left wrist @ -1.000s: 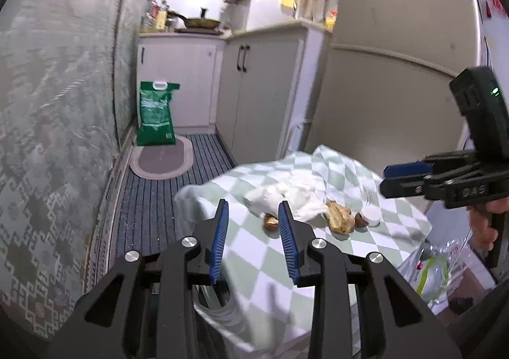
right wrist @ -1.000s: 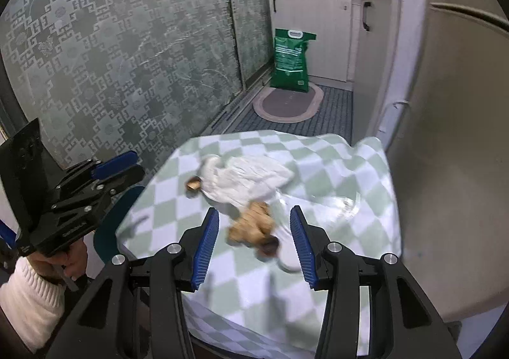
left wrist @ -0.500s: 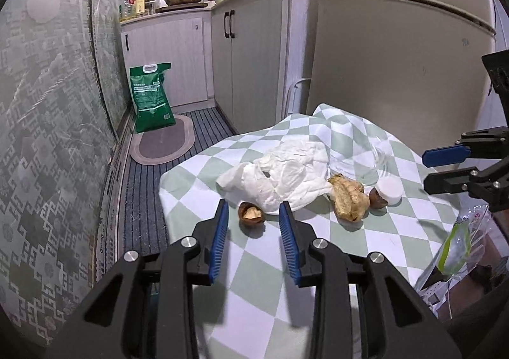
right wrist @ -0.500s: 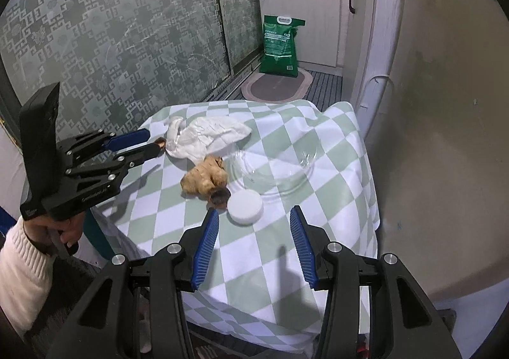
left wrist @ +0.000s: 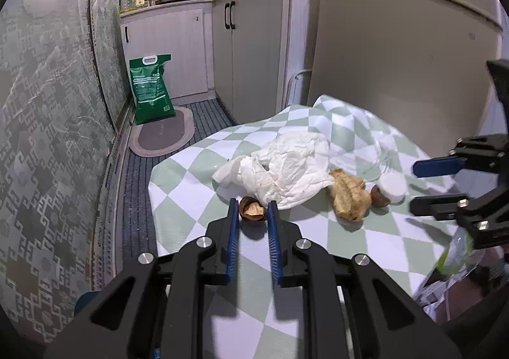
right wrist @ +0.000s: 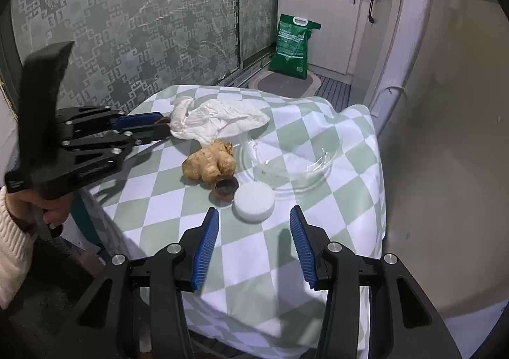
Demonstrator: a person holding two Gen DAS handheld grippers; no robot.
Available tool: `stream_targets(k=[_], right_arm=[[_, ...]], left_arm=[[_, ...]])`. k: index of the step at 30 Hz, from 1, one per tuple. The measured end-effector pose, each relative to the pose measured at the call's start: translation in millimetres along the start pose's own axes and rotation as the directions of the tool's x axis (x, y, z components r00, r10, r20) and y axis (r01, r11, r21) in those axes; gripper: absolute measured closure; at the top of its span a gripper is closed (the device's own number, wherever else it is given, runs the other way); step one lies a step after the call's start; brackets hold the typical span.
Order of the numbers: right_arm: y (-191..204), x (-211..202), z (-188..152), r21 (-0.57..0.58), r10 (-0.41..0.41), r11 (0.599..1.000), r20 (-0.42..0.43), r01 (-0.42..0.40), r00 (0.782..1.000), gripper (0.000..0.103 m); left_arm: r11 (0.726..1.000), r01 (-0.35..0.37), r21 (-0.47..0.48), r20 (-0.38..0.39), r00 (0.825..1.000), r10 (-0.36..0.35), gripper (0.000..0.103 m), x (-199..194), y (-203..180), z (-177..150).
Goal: Collect trash
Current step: 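Move both tools back over the table toward the walnut shell and ginger, then grasp the brown walnut shell with the left tool while the right tool grasps the white round cap, then carry both items over the teal bin while the left tool opens, dropping the walnut shell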
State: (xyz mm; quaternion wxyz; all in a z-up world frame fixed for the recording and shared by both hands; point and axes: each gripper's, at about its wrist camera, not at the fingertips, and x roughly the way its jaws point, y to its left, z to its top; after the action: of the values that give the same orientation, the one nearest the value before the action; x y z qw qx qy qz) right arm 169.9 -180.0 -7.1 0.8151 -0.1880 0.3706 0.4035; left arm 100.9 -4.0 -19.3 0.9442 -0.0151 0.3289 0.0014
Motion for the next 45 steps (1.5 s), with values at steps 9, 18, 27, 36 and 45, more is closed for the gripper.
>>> stream_targets(k=[9, 18, 27, 36, 45], right_arm=[[-4, 15, 5, -0.002, -0.017, 1.000, -0.011, 0.017, 1.000, 0.063], [-2, 18, 7, 0.000, -0.009, 1.000, -0.010, 0.009, 1.000, 0.072], [0, 13, 11, 0.013, -0.031, 0.999, -0.018, 0.031, 0.999, 0.073], [17, -13, 26, 0.006, -0.013, 1.000, 0.047, 0.013, 0.999, 0.073], [54, -17, 50, -0.037, 0.038, 0.999, 0.080, -0.035, 0.996, 0.073]], left_arm=[[0.992, 0.068, -0.109, 0.064, 0.996, -0.062, 0.084, -22, 16, 3], [0.979, 0.121, -0.164, 0.119, 0.988, -0.102, 0.083, -38, 22, 1], [0.976, 0.111, -0.188, 0.155, 0.984, -0.082, 0.084, -56, 33, -6], [0.961, 0.070, -0.268, 0.175, 0.984, -0.023, 0.084, -73, 62, -14], [0.939, -0.043, -0.341, 0.136, 0.986, 0.095, 0.083, -79, 98, -29]])
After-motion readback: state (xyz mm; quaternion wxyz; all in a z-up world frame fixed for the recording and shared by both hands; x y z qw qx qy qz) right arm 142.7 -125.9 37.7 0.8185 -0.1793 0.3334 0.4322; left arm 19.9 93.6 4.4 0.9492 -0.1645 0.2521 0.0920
